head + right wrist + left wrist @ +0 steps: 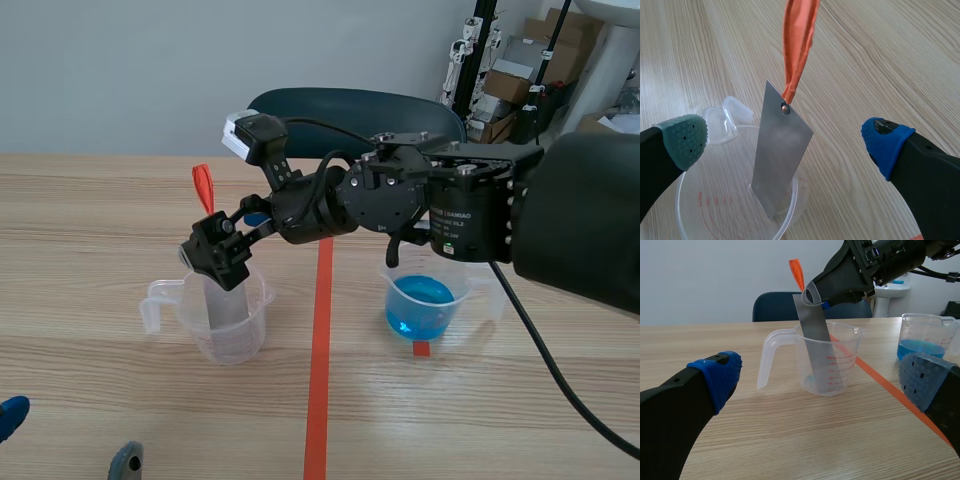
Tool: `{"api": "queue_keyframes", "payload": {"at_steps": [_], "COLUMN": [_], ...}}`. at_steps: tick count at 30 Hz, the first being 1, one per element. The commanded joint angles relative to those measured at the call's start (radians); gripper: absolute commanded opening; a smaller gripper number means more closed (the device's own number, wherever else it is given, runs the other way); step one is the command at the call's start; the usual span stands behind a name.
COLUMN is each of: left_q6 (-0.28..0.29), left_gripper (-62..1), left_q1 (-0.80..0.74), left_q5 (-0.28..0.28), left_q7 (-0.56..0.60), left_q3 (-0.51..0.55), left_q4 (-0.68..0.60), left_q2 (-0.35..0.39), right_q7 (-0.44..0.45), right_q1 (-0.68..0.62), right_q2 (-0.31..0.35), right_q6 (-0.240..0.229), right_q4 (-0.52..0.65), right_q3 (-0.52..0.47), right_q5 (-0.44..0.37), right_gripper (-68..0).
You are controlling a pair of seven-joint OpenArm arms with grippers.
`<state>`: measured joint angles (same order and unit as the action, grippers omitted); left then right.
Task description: Do the redox reaction experiment. lift the metal plate out of the left beaker
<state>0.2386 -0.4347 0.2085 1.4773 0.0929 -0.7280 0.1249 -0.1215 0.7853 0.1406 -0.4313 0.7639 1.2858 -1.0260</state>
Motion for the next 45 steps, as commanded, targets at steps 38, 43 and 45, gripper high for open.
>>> {"api": "queue_keyframes", "payload": {"at_steps": [38,43,45], "left_q6": [0.003,0.003,0.003], "left_gripper": [1.4,1.4,1.4], "left_q1": [0.0,0.0,0.0], "left_q5": [-0.005,-0.005,-0.005], "left_q7": [0.015,0.015,0.015], "left_q3": [0.008,0.008,0.008], "left_q4": [-0.008,-0.008,-0.008], "left_q2": [0.008,0.008,0.008], "right_q7": [0.046,0.05,0.05], "right_q1": [0.01,0.01,0.01], "right_q2": [-0.019,-0.019,-0.019], "right_q6": [-0.004,-0.004,-0.004], "right_q4": [0.02,0.02,0.02], "right_q3": [-0.002,-0.002,-0.002], "right_q5": [0.012,0.012,0.012], "right_gripper": [-44.5,-50.4,-51.3]}}
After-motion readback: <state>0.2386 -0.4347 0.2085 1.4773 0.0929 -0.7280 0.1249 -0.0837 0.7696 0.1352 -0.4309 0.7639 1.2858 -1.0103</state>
